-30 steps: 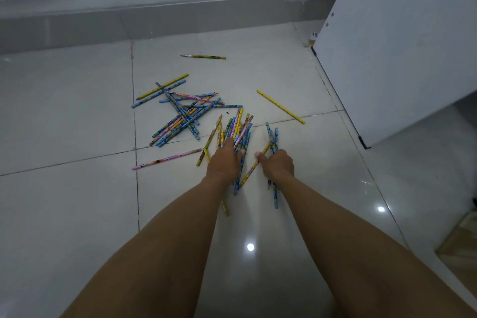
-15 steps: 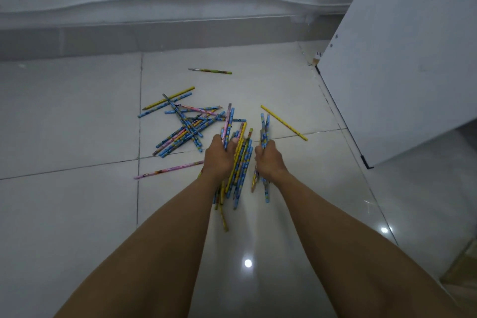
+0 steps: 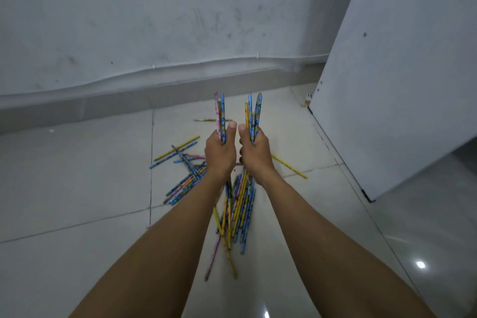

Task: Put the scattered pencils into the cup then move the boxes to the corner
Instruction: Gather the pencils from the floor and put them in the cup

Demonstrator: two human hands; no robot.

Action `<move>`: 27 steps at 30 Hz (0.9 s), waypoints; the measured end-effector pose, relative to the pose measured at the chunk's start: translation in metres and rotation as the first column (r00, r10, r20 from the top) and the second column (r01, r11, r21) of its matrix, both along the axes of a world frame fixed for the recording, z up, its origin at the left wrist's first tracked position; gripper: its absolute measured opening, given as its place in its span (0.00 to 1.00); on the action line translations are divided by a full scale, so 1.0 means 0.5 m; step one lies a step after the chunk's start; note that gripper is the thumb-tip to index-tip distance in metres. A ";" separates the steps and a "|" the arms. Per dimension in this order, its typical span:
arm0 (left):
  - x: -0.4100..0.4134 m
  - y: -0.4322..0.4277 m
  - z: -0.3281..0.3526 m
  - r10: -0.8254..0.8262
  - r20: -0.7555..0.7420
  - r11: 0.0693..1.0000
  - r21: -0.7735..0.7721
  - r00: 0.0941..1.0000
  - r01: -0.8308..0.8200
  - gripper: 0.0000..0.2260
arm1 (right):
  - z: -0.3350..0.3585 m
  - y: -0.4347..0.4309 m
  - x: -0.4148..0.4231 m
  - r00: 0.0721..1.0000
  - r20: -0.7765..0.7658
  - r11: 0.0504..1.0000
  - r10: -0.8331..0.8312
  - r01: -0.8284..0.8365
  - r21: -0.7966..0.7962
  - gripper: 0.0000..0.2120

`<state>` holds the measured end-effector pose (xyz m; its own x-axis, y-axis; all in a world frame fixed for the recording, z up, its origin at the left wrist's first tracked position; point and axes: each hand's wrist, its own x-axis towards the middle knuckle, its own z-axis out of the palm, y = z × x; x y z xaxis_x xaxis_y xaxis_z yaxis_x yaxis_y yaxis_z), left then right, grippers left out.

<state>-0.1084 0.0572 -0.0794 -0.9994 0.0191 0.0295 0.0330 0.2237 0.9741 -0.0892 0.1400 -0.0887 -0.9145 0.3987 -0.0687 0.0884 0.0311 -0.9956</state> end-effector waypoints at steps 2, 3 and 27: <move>-0.023 -0.004 0.029 0.013 -0.027 0.999 0.039 1.000 -0.012 0.20 | 0.030 0.001 -0.018 0.999 -0.046 0.999 0.012 -0.015 -0.052 0.13; -0.029 -0.004 0.041 0.021 -0.022 0.998 0.058 1.000 -0.020 0.20 | 0.041 0.005 -0.024 0.998 -0.062 0.997 0.015 -0.019 -0.074 0.13; -0.083 0.041 1.075 -0.095 -0.017 0.987 0.131 0.995 0.097 0.16 | 1.100 0.051 -0.047 0.994 -0.067 0.995 -0.084 0.080 -0.051 0.15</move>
